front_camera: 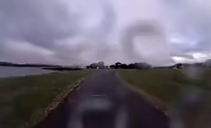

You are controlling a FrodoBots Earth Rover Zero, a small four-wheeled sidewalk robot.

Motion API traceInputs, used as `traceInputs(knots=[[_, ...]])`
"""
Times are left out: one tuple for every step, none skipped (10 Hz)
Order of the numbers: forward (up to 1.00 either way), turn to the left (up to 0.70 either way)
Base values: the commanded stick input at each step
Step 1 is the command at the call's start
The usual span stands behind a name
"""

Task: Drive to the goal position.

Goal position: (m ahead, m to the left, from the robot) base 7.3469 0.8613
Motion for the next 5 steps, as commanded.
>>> traceInputs(knots=[[0.7, 0.0], [0.7, 0.0], [0.7, 0.0], [0.7, 0.0], [0.7, 0.0]])
